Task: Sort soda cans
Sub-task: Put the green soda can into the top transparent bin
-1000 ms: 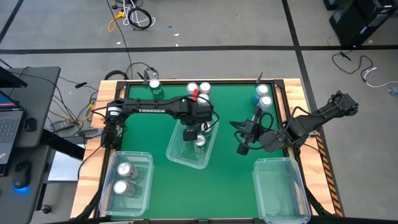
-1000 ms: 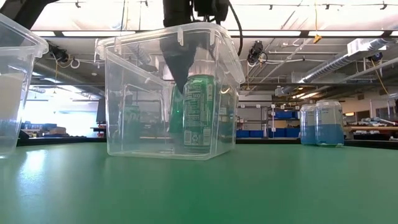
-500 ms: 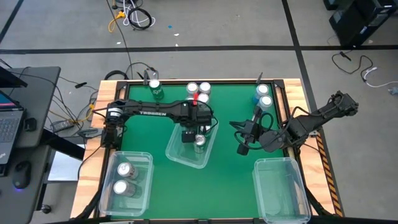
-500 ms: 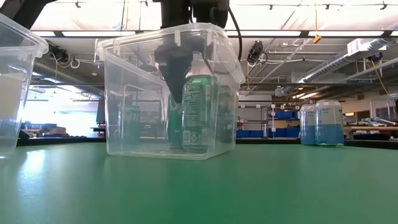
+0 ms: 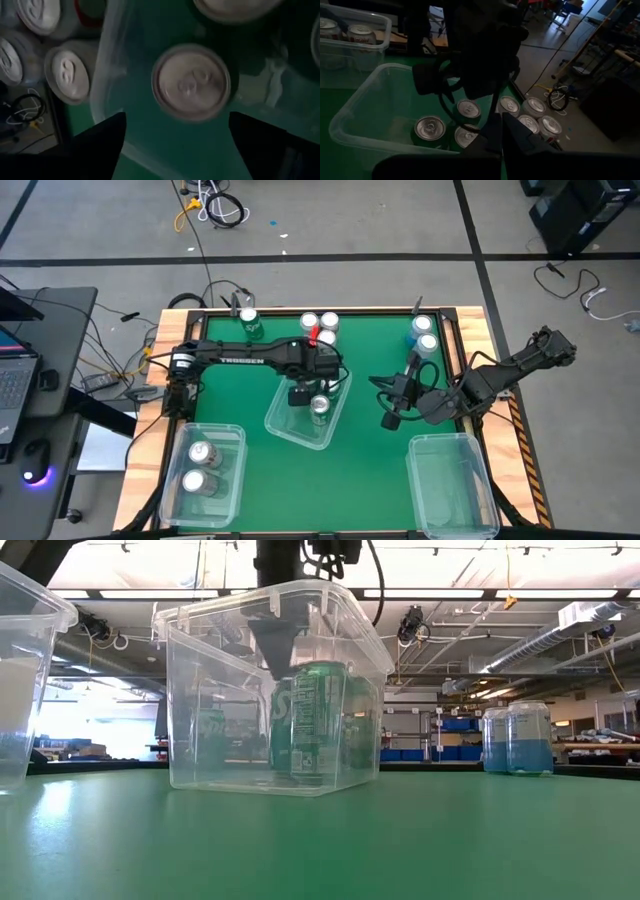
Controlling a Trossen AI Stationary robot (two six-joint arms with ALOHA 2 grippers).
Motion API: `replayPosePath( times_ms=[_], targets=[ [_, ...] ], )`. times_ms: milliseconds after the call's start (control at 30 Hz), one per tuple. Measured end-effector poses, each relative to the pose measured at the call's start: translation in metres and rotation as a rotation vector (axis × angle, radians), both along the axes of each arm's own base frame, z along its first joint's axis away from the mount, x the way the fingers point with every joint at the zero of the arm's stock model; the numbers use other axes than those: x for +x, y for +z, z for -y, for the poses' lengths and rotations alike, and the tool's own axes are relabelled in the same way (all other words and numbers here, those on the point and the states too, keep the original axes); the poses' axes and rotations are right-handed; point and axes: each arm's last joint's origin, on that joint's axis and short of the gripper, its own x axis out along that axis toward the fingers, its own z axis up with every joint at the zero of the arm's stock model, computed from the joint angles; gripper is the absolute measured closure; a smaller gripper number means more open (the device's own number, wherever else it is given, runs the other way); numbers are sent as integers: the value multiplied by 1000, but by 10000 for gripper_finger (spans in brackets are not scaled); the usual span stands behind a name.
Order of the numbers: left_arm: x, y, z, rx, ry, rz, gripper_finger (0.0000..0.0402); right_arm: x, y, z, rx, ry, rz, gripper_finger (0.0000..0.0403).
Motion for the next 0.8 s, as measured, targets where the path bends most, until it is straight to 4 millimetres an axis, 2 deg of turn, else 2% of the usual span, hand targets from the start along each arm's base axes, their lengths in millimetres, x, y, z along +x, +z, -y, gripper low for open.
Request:
replayPosePath(
  times_ms=[100, 233, 333, 533, 600, 700, 800],
  targets=[
    [-9, 9, -1, 10, -15, -23, 71, 0, 0, 0, 0, 1, 0, 403],
    [-23, 28, -3, 69, -34, -13, 123, 0, 0, 0, -6, 4, -3, 403],
    [-34, 44, -10, 155, -35, 2, 175, 1, 1, 0, -5, 3, 3, 403],
    [-58, 69, -42, 296, 35, 12, 300, 1, 2, 0, 3, 5, 14, 403],
    [-67, 76, -56, 253, 79, 40, 340, 2, 1, 1, 3, 2, 14, 403],
    [-85, 89, -78, 70, 145, 158, 388, 3, 1, 3, 11, 1, 11, 403],
    [-104, 104, -99, -39, 203, 289, 393, 5, 1, 6, 28, 14, 3, 403]
  ],
)
